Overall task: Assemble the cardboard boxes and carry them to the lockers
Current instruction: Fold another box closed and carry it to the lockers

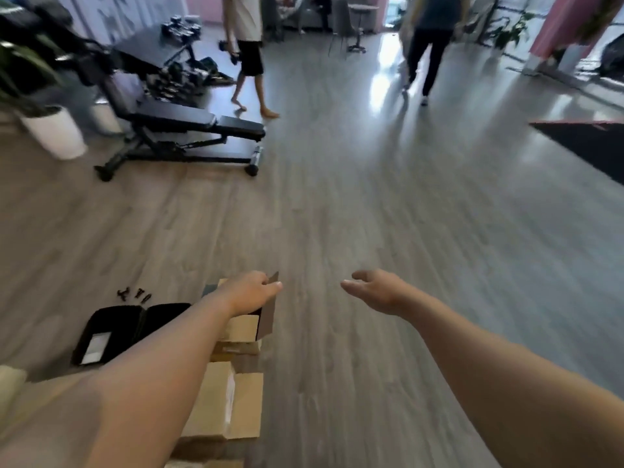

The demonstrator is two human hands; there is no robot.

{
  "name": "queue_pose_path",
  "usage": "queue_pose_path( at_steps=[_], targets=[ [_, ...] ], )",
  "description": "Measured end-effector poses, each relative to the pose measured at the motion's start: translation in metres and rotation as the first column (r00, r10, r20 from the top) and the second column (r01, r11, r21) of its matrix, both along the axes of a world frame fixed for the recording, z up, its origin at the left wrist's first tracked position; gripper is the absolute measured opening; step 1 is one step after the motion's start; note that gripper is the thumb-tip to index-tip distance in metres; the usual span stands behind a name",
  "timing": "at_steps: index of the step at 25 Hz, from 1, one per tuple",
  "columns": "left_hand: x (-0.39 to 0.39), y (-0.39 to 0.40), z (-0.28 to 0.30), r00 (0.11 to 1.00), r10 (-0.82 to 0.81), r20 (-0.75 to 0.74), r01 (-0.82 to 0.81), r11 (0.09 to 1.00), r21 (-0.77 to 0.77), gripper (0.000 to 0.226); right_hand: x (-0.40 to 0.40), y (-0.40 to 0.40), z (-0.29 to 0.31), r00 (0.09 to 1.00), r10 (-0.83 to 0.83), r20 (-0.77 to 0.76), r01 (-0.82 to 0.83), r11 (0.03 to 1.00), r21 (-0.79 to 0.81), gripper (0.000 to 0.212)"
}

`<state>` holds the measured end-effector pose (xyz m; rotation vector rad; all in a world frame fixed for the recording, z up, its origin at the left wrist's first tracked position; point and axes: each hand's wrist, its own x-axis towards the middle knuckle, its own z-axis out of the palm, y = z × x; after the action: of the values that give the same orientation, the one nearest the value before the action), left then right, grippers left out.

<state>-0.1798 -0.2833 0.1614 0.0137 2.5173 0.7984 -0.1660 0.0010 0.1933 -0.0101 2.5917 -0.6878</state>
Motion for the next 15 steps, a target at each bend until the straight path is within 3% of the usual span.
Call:
queue_pose_path(
  at_steps=[10,15],
  targets=[
    [-0.134,-0.071,-0.041,0.912,0.409,0.027,-0.409,0.912,-0.019,0.059,-0.245,-0.091,-0.039,0.944,0.32,0.075,-0.317,0.947,-0.056,0.076],
    [-0.177,-0.107,-0.072,0.779,0.617,0.107,-0.619,0.785,-0.019,0.061,-0.337,-0.156,-0.059,0.866,0.478,0.147,-0.475,0.878,-0.053,0.072]
  ],
)
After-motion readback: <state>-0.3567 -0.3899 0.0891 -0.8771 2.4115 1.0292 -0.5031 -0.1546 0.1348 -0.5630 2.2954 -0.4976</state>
